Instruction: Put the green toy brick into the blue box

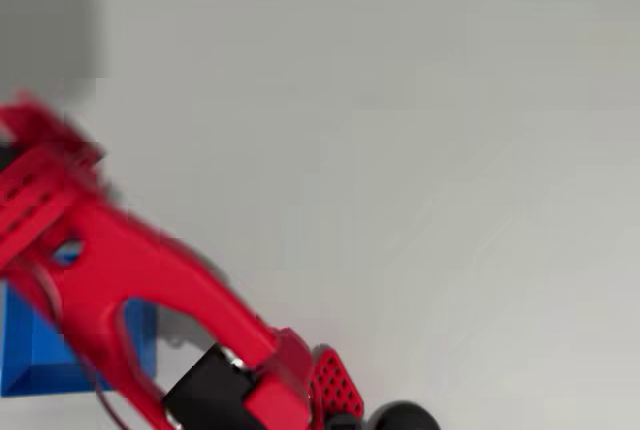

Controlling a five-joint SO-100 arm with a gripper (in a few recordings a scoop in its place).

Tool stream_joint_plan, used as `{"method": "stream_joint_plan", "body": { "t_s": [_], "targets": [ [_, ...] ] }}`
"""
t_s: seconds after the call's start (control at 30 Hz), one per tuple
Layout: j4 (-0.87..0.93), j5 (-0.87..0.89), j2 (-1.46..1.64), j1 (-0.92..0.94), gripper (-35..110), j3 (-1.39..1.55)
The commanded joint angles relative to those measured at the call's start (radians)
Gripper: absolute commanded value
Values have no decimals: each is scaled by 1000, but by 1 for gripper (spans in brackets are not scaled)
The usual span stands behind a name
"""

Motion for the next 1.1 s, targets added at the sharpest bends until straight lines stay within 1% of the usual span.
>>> {"method": "stream_joint_plan", "body": {
  "t_s": [0.0,0.2,0.33,0.53,0.7,0.8,0.9,1.07],
  "targets": [
    [2,-14,29,184,2,-46],
    [-2,-40,40,417,2,21],
    [-87,-72,44,545,1,150],
    [-179,-104,46,693,0,227],
    [-190,-101,61,729,0,212],
    [-190,-98,147,724,0,229],
    [-202,-112,281,718,0,310],
    [-291,-150,548,718,0,555]
  ]
}}
